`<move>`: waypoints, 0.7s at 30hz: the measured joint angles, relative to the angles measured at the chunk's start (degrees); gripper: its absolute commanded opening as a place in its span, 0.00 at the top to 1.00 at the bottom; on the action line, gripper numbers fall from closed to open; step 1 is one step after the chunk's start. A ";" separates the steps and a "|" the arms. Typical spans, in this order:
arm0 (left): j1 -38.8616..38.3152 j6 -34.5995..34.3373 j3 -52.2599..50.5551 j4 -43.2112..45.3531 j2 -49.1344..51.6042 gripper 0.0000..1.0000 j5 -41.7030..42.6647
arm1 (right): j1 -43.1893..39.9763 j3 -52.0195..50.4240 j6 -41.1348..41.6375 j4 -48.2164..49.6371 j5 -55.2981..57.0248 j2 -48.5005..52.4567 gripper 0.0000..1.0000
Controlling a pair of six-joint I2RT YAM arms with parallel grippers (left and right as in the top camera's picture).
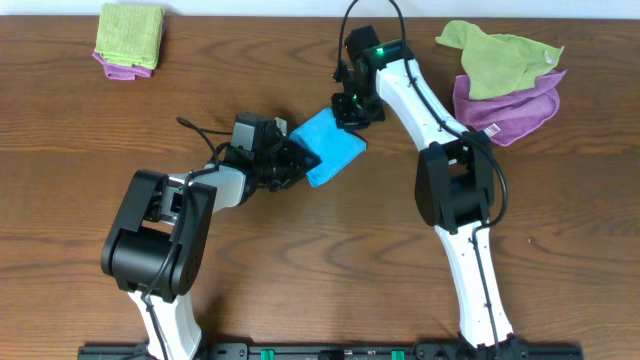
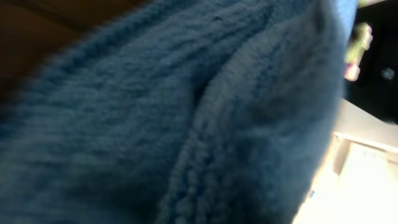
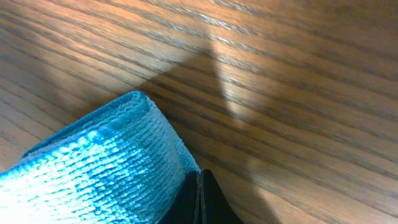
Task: Fold the cloth
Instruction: 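Carry the blue square with the left gripper to the top-left cloth stack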
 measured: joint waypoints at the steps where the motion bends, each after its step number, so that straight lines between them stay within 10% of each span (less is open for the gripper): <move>1: 0.00 -0.35 0.00 0.09 0.04 0.94 -0.20 | -0.13 0.00 0.00 -0.44 -0.15 0.00 0.99; 21: 15.76 -7.67 13.88 11.82 -10.27 0.94 -4.37 | -12.61 0.15 -3.58 -5.25 1.38 -13.05 0.99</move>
